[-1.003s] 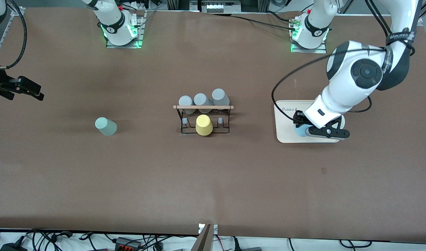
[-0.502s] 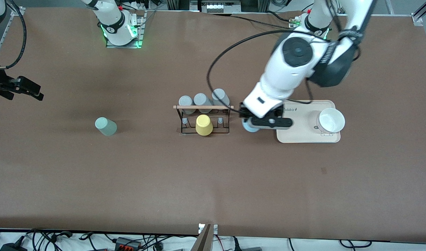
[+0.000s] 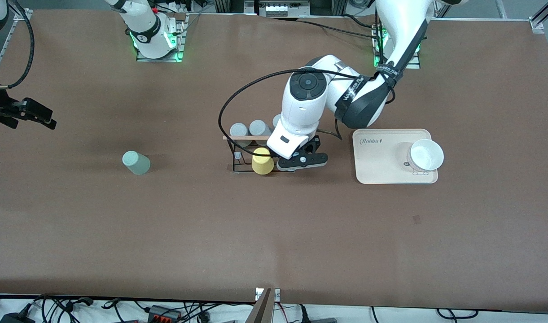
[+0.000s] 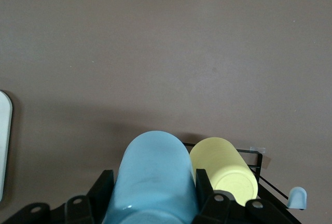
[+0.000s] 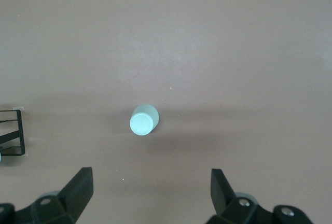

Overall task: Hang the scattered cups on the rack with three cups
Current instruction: 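Carry the light blue cup with the left gripper to the rack, then hang the light blue cup on a rack peg beside the yellow cup, then reach the right gripper to the pale green cup while the left gripper withdraws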

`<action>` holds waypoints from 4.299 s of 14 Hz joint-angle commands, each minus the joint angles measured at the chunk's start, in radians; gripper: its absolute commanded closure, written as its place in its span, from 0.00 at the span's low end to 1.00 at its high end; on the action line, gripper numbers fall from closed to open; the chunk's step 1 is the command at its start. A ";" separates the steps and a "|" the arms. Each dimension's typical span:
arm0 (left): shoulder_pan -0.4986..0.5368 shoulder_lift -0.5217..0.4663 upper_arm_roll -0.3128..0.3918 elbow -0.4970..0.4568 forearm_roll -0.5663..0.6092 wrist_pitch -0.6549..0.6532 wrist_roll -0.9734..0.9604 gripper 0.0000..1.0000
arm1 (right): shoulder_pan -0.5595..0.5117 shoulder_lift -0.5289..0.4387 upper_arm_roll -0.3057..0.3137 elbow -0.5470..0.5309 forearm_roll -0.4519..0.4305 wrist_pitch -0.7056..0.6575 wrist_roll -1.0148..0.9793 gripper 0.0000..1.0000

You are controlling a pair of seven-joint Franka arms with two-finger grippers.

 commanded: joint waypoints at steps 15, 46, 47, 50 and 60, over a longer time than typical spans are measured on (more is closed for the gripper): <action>-0.042 0.063 0.001 -0.024 0.030 0.056 -0.005 0.58 | -0.004 0.022 0.005 -0.018 -0.009 0.010 -0.007 0.00; 0.085 -0.063 0.010 -0.089 0.093 0.011 0.179 0.00 | 0.029 0.109 0.013 -0.027 -0.023 0.028 0.001 0.00; 0.112 -0.094 0.008 -0.084 0.093 -0.024 0.228 0.00 | 0.029 0.111 0.014 -0.027 -0.023 0.028 0.001 0.00; 0.185 -0.198 0.001 -0.083 0.092 -0.112 0.389 0.00 | 0.041 0.148 0.014 -0.024 -0.023 0.054 0.001 0.00; 0.425 -0.310 -0.002 0.023 -0.029 -0.532 0.841 0.00 | 0.052 0.303 0.014 -0.154 -0.027 0.267 0.086 0.00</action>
